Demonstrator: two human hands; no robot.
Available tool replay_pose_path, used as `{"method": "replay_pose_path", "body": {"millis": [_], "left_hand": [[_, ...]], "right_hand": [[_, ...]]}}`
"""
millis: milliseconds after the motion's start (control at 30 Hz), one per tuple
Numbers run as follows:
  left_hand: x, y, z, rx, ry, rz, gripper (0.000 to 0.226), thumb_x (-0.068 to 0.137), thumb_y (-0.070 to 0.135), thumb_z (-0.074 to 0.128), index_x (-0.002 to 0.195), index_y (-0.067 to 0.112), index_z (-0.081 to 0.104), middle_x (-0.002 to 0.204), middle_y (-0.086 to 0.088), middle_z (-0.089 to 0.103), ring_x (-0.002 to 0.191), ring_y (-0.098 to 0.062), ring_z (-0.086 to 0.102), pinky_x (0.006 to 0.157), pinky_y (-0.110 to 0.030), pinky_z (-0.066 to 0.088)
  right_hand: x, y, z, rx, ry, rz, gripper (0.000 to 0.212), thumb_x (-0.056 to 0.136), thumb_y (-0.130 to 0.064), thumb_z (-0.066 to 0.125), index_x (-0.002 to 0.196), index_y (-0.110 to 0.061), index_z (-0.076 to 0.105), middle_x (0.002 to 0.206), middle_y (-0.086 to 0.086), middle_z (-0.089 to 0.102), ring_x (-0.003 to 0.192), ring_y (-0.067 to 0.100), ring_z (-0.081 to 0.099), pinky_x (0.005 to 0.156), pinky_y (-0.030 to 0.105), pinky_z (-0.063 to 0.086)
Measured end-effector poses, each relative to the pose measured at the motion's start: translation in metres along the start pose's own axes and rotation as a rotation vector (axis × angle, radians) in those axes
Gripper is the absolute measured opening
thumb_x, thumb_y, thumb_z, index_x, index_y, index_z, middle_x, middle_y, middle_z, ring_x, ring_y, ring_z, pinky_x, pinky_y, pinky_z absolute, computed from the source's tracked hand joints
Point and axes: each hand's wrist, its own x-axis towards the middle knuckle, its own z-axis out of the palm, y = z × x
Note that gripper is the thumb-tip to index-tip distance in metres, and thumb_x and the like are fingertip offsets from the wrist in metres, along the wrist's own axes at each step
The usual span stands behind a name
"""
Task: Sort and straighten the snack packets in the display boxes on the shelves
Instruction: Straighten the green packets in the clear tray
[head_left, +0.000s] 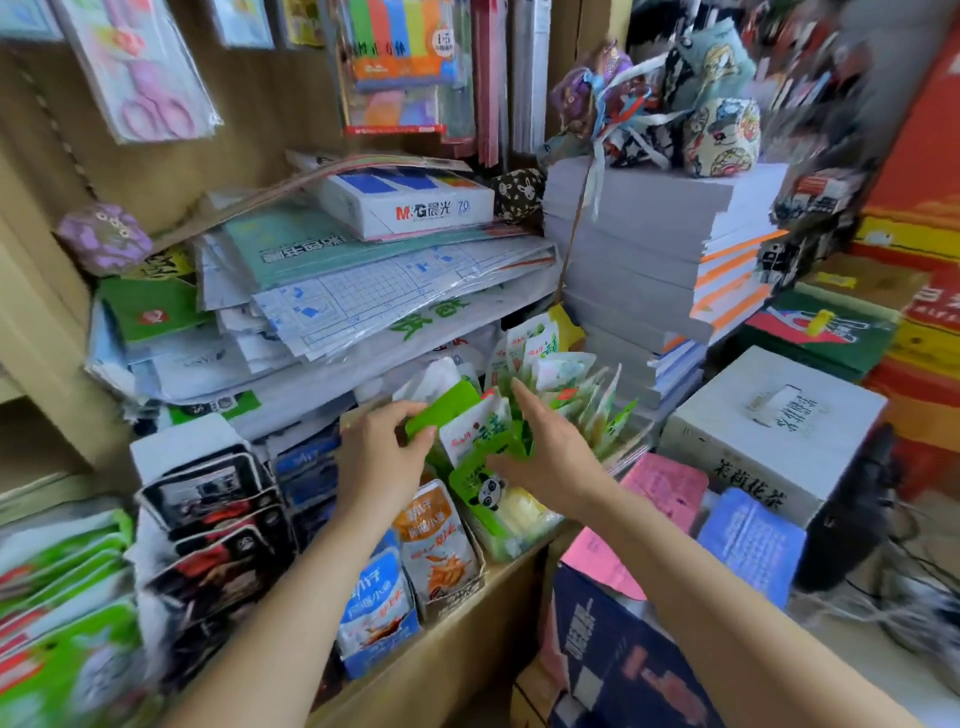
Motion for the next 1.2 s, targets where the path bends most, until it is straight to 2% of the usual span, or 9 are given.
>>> {"method": "replay_pose_path", "body": {"millis": [100,200,333,433,533,700,800,933,1200], "left_hand": [[0.002,-0.003,0.004,-0.145,0.008,-0.007,0.022,0.085,0.014,0.079,0.105,0.021,0.077,0.089,0.009,0.069,0.079,-0.014,0.07,0.076,-0.035,0.059],[0.003,-0.003,0.004,-0.139,0.072,0.054,0.022,0.086,0.016,0.078,0.107,0.022,0.078,0.081,0.008,0.068,0.068,-0.013,0.066,0.067,-0.03,0.053],[0.011,-0.005,0.002,-0.217,0.16,0.066,0.021,0.093,0.022,0.07,0.11,0.031,0.077,0.079,0.005,0.073,0.058,-0.017,0.067,0.062,-0.036,0.056],[0.013,-0.001,0.005,-0.235,0.178,0.065,0.018,0.09,0.017,0.072,0.102,0.027,0.08,0.081,0.004,0.077,0.065,-0.011,0.07,0.069,-0.037,0.059],[0.008,0.002,0.01,-0.15,0.089,0.075,0.016,0.086,0.015,0.075,0.097,0.025,0.082,0.08,0.007,0.077,0.064,-0.003,0.067,0.069,-0.025,0.057],[0.008,0.004,0.008,-0.173,-0.059,0.028,0.015,0.088,0.021,0.074,0.1,0.025,0.081,0.089,0.009,0.078,0.079,0.001,0.069,0.075,-0.017,0.054],[0.008,0.003,0.002,-0.236,-0.103,0.013,0.02,0.089,0.017,0.067,0.103,0.025,0.08,0.085,0.014,0.077,0.075,0.01,0.064,0.068,-0.008,0.047],[0.009,-0.002,-0.005,-0.209,0.137,0.024,0.014,0.088,0.019,0.068,0.091,0.024,0.081,0.079,0.013,0.075,0.072,0.002,0.067,0.074,-0.029,0.059],[0.016,-0.015,-0.005,0.077,0.045,0.02,0.035,0.081,0.035,0.083,0.113,0.025,0.075,0.105,0.006,0.074,0.094,-0.013,0.066,0.073,-0.032,0.056]], "right_hand": [[0.01,0.003,0.012,0.059,-0.064,0.068,0.094,0.09,-0.037,0.071,0.159,-0.033,0.008,0.157,-0.004,0.036,0.127,0.022,0.055,0.099,0.028,0.046],[0.016,0.007,0.017,0.131,-0.059,0.058,0.084,0.09,-0.029,0.073,0.157,-0.037,0.022,0.144,-0.015,0.045,0.101,0.012,0.064,0.076,0.016,0.05],[0.014,0.006,0.02,0.182,-0.06,0.013,0.08,0.091,-0.02,0.073,0.156,-0.032,0.026,0.133,-0.024,0.04,0.128,0.003,0.047,0.092,0.014,0.045],[0.016,0.008,0.022,0.111,-0.065,0.008,0.08,0.092,-0.024,0.071,0.156,-0.034,0.024,0.14,-0.023,0.041,0.121,0.027,0.059,0.095,0.033,0.053],[0.015,0.009,0.029,0.028,0.031,-0.042,0.091,0.09,-0.025,0.074,0.158,-0.036,0.015,0.154,-0.006,0.044,0.115,0.02,0.061,0.096,0.029,0.051],[0.013,0.005,0.03,-0.31,0.14,-0.402,0.098,0.087,-0.012,0.072,0.159,-0.033,0.01,0.168,-0.006,0.005,0.151,0.023,0.022,0.117,0.037,0.029],[0.018,0.01,0.03,-0.417,0.137,-0.452,0.085,0.088,-0.019,0.071,0.158,-0.028,0.023,0.165,-0.002,0.021,0.151,0.023,0.022,0.12,0.042,0.024],[0.018,0.016,0.03,-0.434,0.223,-0.464,0.056,0.084,-0.028,0.075,0.136,-0.02,0.056,0.137,-0.001,0.056,0.133,0.023,0.046,0.105,0.046,0.04],[0.015,0.032,0.02,-0.458,0.258,-0.419,0.038,0.085,-0.034,0.075,0.118,-0.018,0.068,0.11,-0.003,0.064,0.105,0.024,0.058,0.087,0.039,0.049]]}}
